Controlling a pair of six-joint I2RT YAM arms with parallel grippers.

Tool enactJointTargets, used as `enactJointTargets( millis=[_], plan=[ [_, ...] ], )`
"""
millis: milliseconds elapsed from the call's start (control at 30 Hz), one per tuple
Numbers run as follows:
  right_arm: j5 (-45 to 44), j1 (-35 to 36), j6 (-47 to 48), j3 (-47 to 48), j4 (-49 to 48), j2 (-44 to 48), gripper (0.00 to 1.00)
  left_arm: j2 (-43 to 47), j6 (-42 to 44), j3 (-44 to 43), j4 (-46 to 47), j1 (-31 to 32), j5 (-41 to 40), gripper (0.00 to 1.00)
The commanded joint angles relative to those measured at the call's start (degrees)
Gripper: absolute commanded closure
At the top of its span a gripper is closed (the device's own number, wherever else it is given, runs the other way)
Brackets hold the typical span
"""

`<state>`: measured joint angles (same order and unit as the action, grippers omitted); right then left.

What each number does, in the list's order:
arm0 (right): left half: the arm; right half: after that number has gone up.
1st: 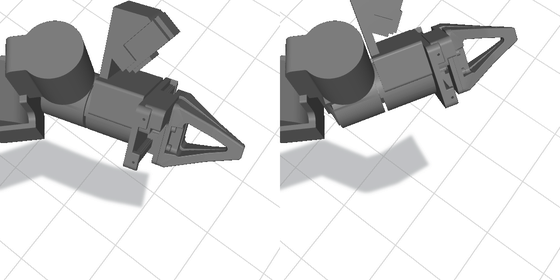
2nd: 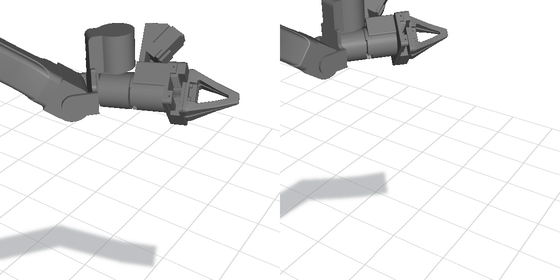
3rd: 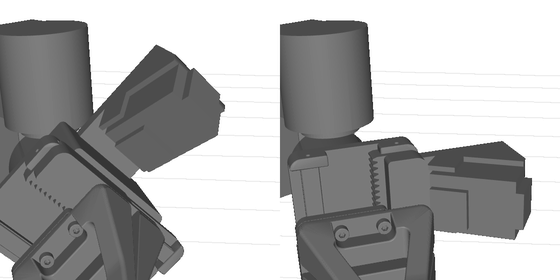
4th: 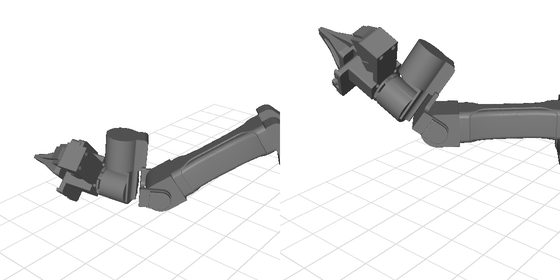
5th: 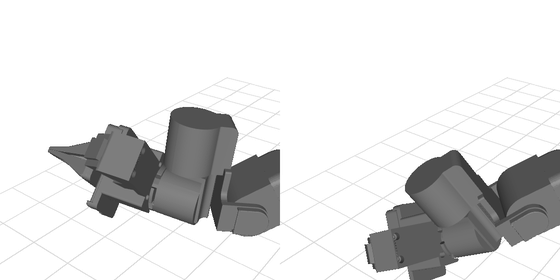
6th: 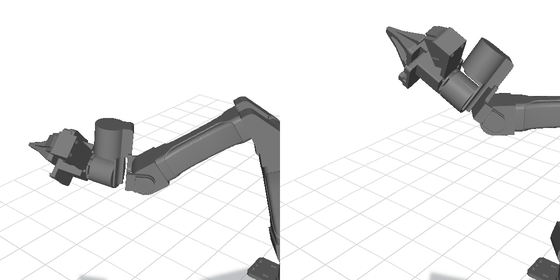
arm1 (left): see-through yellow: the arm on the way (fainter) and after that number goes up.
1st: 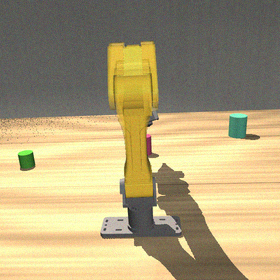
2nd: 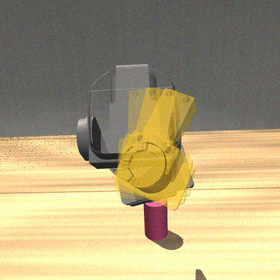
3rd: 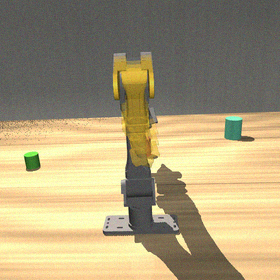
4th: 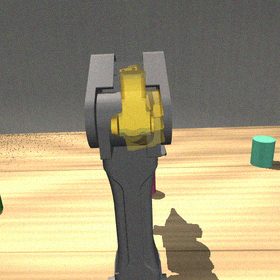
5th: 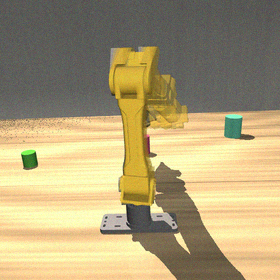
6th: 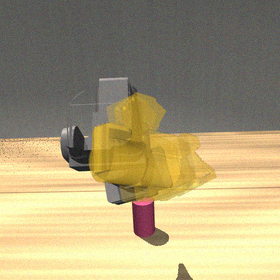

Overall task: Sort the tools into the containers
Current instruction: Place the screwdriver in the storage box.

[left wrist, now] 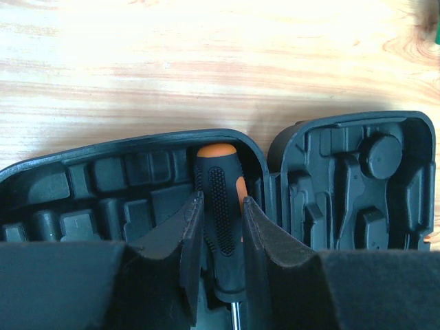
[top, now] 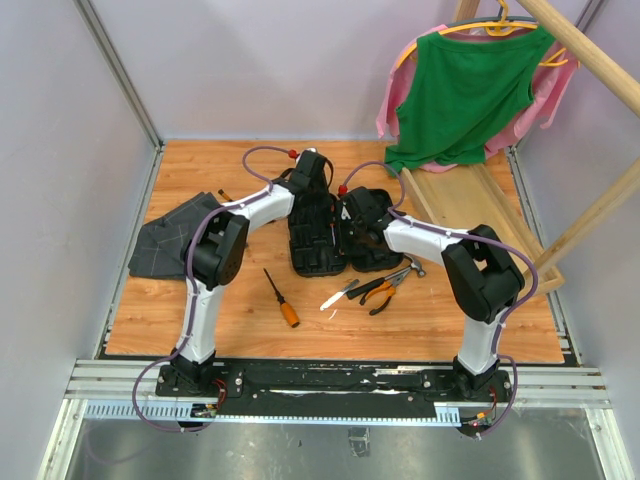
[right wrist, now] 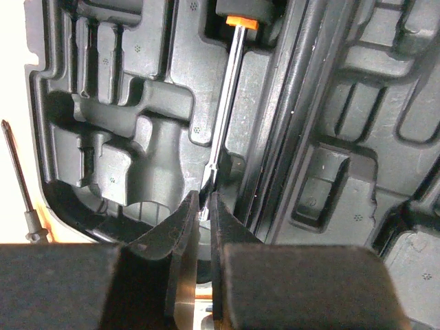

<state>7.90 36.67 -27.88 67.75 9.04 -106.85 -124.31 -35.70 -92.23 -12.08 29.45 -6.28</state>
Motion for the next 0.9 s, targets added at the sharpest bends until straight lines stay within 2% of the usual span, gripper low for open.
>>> enactJointTargets(
  millis=[0, 233, 533, 867],
  plan=[
    [-6.3, 0.6, 1.5, -3.5, 9.1, -6.1, 0.99, -6.2, 5.1, 1.7, -9.9, 0.1, -4.8, 0.74],
    [-6.6, 0.6, 2.6, -5.1, 10.7, -2.8, 0.99, -6.4, 8.2, 3.4, -13.8, 0.3, -8.0, 0.73],
    [-2.4, 1.1, 3.6, -7.1, 11.0, 0.2, 0.99, -0.2, 7.4, 15.5, -11.4, 0.3, -10.1, 0.73],
    [-1.8, 1.3, 3.7, -10.6, 12.0, 3.0, 0.99, 4.3, 5.7, 25.7, -9.0, 0.7, -9.3, 0.73]
  ],
)
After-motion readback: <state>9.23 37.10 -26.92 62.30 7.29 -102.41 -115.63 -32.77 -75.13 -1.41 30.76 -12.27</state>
